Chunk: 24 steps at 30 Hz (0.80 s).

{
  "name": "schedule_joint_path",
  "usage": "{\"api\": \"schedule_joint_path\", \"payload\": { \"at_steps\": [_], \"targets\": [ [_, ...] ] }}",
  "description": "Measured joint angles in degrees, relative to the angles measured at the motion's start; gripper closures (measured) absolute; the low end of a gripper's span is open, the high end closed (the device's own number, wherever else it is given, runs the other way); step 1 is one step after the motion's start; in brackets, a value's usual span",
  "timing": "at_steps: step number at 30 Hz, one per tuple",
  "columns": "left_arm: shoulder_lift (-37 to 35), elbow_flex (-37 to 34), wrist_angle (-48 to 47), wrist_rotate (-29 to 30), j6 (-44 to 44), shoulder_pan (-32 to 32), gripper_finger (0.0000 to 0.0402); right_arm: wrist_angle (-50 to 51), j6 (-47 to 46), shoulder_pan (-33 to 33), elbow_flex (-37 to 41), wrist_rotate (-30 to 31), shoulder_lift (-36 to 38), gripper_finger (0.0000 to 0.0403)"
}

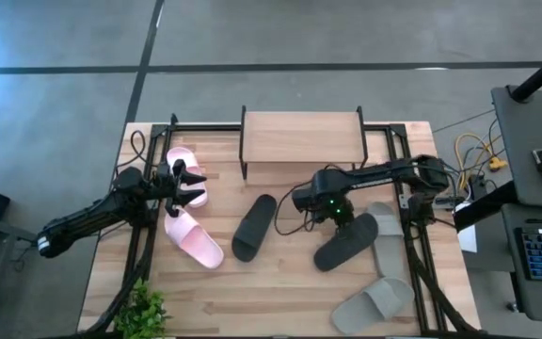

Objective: Pick and place slides into the shelf
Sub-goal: Put the right black slide on the shelf

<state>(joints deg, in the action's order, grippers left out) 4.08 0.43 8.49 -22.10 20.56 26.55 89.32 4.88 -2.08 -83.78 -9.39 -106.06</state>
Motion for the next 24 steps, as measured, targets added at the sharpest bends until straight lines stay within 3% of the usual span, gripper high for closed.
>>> {"api": "schedule_joint_path", "payload": {
  "at_steps": [3, 7, 11, 19, 24],
  "targets": [
    [0.0, 0.0, 0.0, 0.0, 0.0, 0.0, 0.0194, -0.7, -5.0, -0.9, -1.8, 2.5, 3.2, 0.0395],
    [0.0, 0.0, 0.0, 0.0, 0.0, 0.0, 0.0194, -1.1, -13.4, -1.3, -2.0, -1.6, 7.3, 0.0395],
    [0.0, 0.0, 0.0, 0.0, 0.0, 0.0, 0.0194, -0.8, -24.0, -3.8, 0.5, -0.9, 12.3, 0.0388],
    [0.0, 0.0, 0.0, 0.0, 0.0, 0.0, 0.0194, -0.5, -61.2, -13.3, 11.0, 0.4, 20.8, 0.0359],
    [0.0, 0.0, 0.0, 0.0, 0.0, 0.0, 0.0194, -4.4, -77.0, -19.4, 17.8, -0.3, 23.2, 0.0327]
  ]
}}
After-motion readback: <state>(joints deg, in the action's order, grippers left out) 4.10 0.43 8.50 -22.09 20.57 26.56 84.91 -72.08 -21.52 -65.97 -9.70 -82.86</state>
